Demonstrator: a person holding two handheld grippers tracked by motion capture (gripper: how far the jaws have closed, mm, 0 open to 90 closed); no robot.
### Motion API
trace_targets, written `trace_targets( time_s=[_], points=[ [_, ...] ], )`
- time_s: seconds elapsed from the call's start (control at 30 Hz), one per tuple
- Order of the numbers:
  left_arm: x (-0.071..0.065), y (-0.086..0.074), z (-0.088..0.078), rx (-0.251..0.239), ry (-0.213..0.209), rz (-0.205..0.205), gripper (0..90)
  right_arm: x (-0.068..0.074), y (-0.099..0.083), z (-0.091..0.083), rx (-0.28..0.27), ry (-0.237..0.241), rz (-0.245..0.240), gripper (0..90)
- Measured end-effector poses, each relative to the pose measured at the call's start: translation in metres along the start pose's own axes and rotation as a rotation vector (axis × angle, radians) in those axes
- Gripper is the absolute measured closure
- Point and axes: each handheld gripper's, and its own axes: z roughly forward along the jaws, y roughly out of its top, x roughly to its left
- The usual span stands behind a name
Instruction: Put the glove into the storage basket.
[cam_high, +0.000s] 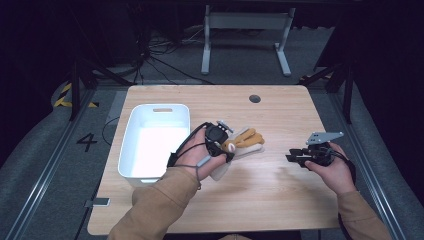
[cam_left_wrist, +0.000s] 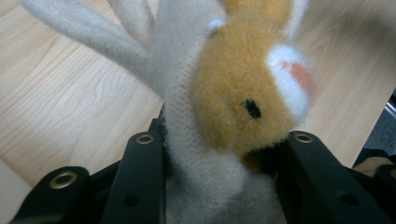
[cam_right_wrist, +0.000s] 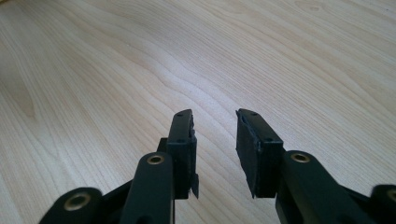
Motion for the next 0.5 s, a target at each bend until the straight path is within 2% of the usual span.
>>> trace_targets(
  time_s=[0.4,0.5],
  points=[
    [0.009,0.004,-0.026,-0.018,0.039,-0.05,64.2,0.0,-0.003,0.0,0.003,-0.005,0.011,67.0],
    [0.01,0.005,-0.031,-0.022,0.042,-0.051,64.1,0.0,-0.003,0.0,0.002,-0.004,0.013,66.6]
  ],
)
